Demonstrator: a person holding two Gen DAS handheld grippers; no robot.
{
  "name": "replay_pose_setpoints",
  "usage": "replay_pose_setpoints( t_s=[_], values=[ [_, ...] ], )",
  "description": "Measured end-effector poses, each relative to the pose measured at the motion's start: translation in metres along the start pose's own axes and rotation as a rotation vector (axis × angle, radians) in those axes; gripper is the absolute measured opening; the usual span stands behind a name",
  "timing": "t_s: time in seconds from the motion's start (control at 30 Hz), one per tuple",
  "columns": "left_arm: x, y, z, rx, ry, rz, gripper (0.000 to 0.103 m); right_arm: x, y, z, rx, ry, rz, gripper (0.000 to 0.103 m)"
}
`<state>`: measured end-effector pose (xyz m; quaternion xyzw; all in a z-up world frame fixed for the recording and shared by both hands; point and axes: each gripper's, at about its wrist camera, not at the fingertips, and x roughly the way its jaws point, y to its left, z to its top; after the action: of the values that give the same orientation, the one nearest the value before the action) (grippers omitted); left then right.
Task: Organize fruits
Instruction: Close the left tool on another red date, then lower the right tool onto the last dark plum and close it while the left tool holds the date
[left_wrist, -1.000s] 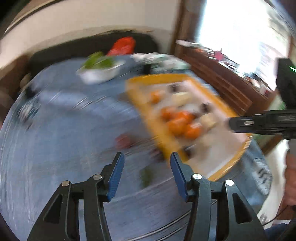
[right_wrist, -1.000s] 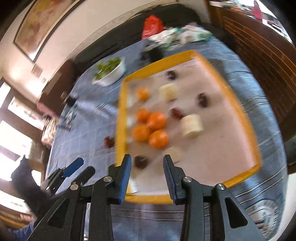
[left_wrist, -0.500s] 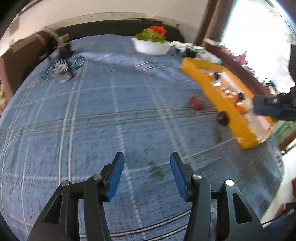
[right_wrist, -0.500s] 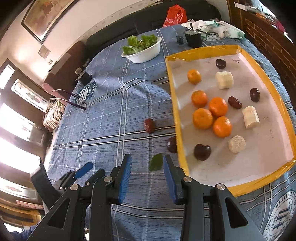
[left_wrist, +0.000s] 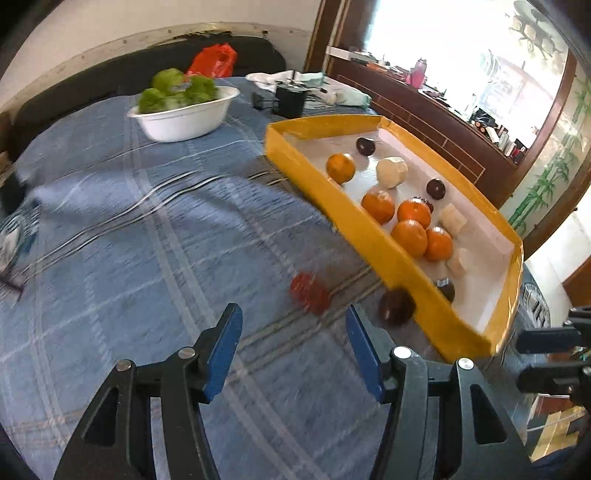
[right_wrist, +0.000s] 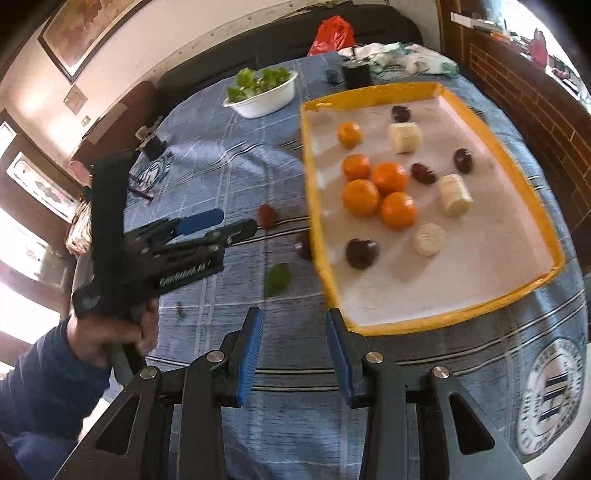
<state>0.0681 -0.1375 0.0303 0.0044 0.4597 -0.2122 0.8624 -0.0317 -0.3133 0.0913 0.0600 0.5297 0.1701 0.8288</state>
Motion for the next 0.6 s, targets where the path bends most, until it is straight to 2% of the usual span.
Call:
replay_pose_setpoints(
  t_s=[0.17,0.2,0.23,0.27,0.4,0.5,0.53,0.6],
  values=[
    [0.030,-0.003,0.010,0.034,0.045,0.019,0.044,-0.012,-0.016,0.007,-0.011,-0.021,0.000,0.039],
    [0.031,-0.003,0.011,0.040,0.027,0.031,0.042,-0.012,-0.017,0.008,-0.017,-0.017,0.001,0.039],
    [0.033,-0.003,0.012,0.041,0.026,0.038,0.037,-0.011,-0.020,0.009,-0.023,-0.011,0.003,0.039],
    [0.033,-0.003,0.013,0.038,0.022,0.049,0.027,-0.010,-0.022,0.011,-0.031,-0.003,0.008,0.039],
    [0.028,-0.001,0.006,0.002,0.010,0.076,0.026,-0.005,-0.020,0.028,-0.065,0.018,0.051,0.039],
    [0.013,0.002,-0.009,-0.044,0.006,0.079,0.023,0.006,-0.009,0.043,-0.115,0.056,0.070,0.039],
    [0.010,0.002,-0.015,-0.050,0.017,0.096,0.020,0.011,-0.003,0.049,-0.137,0.067,0.073,0.039],
    [0.000,0.005,-0.030,-0.066,0.017,0.118,0.019,0.024,0.010,0.060,-0.193,0.096,0.073,0.039]
  ],
)
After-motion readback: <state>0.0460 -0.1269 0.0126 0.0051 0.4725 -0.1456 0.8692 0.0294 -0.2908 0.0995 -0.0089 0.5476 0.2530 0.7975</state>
